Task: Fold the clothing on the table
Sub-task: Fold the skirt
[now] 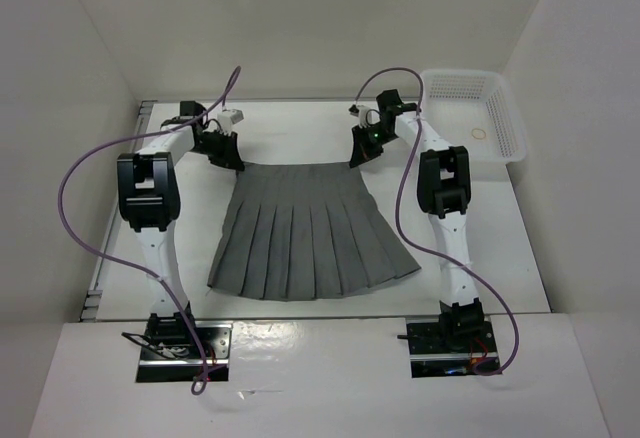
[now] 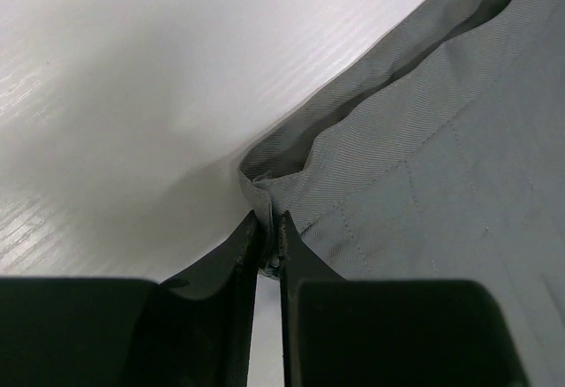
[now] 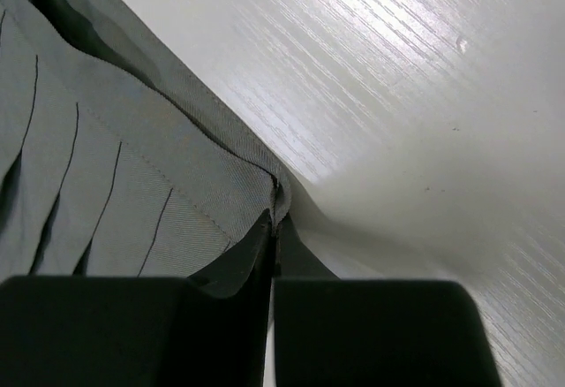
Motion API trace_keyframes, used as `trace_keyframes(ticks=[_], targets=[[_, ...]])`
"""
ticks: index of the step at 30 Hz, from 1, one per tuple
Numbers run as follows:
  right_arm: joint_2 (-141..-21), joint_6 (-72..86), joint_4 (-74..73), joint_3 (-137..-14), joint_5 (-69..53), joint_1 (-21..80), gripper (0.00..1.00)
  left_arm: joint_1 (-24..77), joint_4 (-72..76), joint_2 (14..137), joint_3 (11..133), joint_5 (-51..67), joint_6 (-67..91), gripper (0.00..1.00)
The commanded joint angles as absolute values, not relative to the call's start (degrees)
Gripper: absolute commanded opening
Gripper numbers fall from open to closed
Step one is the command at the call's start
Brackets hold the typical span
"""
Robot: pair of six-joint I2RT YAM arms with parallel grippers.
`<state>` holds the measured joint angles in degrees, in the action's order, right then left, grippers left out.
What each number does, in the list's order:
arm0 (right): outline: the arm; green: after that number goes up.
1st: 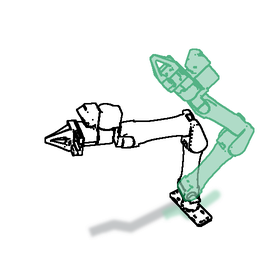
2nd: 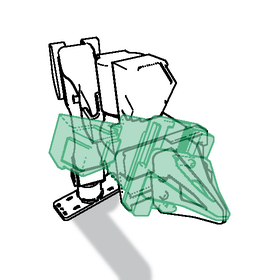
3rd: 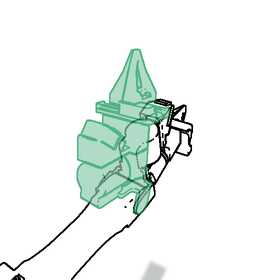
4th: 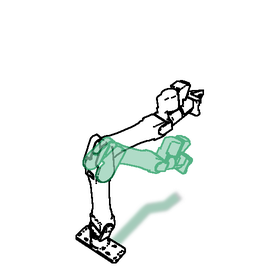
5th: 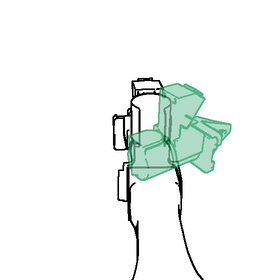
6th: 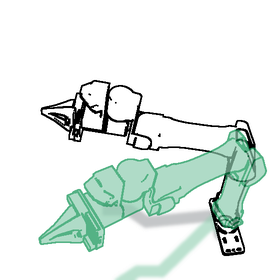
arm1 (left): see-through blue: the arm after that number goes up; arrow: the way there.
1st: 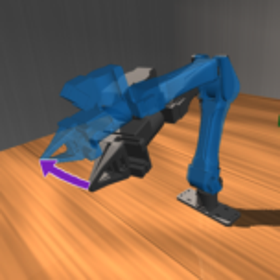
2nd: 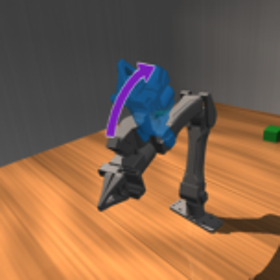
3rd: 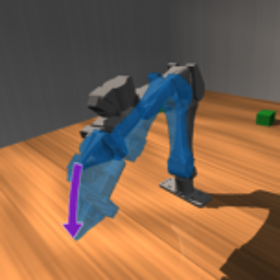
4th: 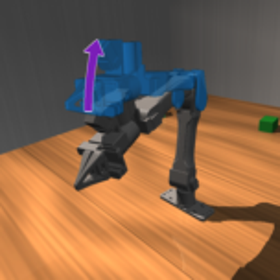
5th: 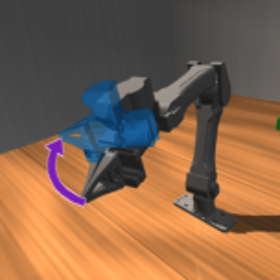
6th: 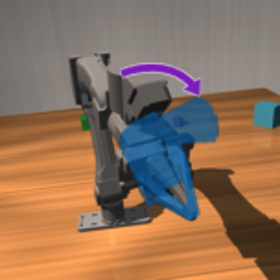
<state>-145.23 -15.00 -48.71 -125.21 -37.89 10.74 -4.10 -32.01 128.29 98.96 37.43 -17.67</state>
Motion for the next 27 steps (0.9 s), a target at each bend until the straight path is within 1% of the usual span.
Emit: trace_keyframes(ticks=[1,8,14,19,27], targets=[[-143.26,-15.56,-48.52,-124.37,-32.44,10.99,0.0,-4.92,-34.62,130.51,102.83,42.8,-18.46,0.0],[-143.26,-14.5,-50.18,-131.99,-30.67,10.99,0.0,-4.39,-35.42,131.13,105.81,42.19,-18.98,0.02],[-143.88,-13.89,-52.91,-142.1,-26.9,10.99,0.0,-3.87,-38.76,133.06,113.62,43.42,-18.98,0.03],[-141.68,-13.89,-52.91,-144.93,-25.05,10.99,0.0,-3.87,-38.76,133.07,118.2,43.42,-18.38,0.04],[-137.03,-13.27,-51.77,-144.93,-20.58,10.99,0.0,-3.87,-39.54,132.54,128.31,42.19,-16.52,0.04]])
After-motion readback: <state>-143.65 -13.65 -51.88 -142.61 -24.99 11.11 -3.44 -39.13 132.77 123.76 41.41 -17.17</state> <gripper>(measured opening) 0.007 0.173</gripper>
